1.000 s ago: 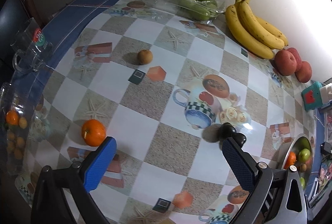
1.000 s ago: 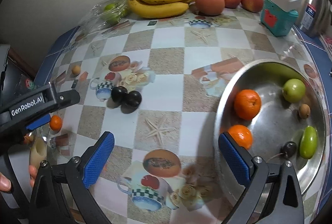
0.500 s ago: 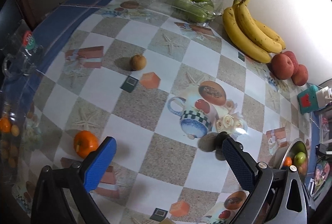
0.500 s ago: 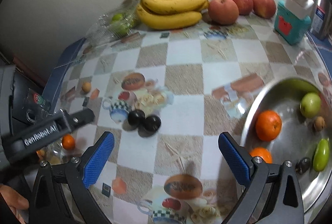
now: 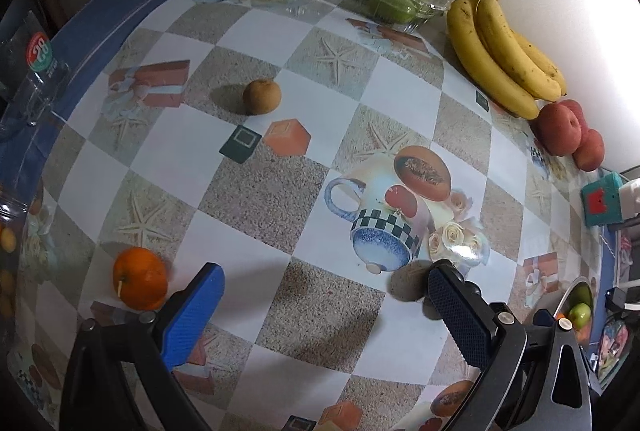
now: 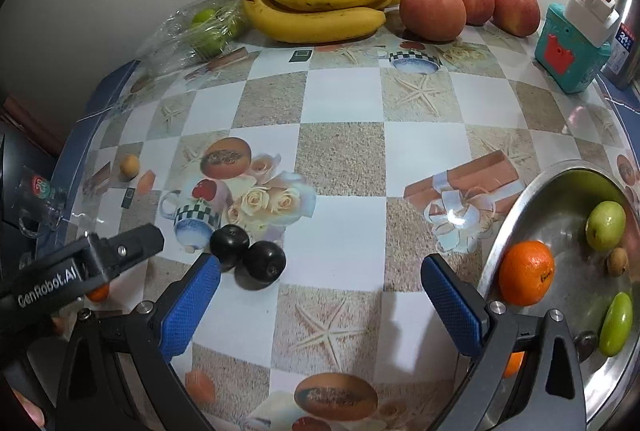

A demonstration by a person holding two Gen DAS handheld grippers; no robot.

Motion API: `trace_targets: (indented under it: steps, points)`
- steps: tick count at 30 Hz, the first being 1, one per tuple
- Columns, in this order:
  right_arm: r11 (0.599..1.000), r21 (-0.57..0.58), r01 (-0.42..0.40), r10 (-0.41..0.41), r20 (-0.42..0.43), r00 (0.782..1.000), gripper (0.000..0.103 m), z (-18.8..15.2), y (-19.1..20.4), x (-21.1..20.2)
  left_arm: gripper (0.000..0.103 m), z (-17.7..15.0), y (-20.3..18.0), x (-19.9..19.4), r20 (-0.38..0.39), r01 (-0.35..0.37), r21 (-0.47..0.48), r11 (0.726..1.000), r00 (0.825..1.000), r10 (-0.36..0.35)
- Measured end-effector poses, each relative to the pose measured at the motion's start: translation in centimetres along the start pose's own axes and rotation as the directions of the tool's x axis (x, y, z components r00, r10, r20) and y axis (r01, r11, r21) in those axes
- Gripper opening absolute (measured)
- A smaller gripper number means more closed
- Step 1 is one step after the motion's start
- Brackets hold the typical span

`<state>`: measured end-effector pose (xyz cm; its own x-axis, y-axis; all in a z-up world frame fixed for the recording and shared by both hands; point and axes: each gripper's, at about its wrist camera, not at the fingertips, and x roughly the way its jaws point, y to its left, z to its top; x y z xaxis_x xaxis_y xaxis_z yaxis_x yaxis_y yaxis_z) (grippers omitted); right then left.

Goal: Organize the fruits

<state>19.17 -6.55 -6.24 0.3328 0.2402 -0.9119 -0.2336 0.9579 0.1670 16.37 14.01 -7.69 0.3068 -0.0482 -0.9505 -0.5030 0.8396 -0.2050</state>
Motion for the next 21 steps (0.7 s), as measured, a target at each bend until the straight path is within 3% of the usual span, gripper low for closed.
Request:
trace_targets:
  steps: [9, 14, 21]
  points:
    - [0.998, -0.034, 0.056, -0.057, -0.026, 0.998, 0.100, 0.2, 1.0, 2.2, 0.103, 0.5, -0.7, 0.9, -0.006, 0.020, 0.002, 1.000, 1.000, -0.020]
    - [0.998, -0.039, 0.047, -0.048, -0.027, 0.998, 0.100, 0.1, 0.9, 2.3, 0.103, 0.6, -1.7, 1.8, -0.048, 0.094, 0.013, 0.995, 0.994, -0.094]
    - [0.999, -0.033, 0.041, -0.042, -0.041, 0.998, 0.100, -0.3, 0.3, 2.4, 0.103, 0.4, -3.6, 2.9, -0.083, 0.109, 0.069, 0.992, 0.991, -0.103]
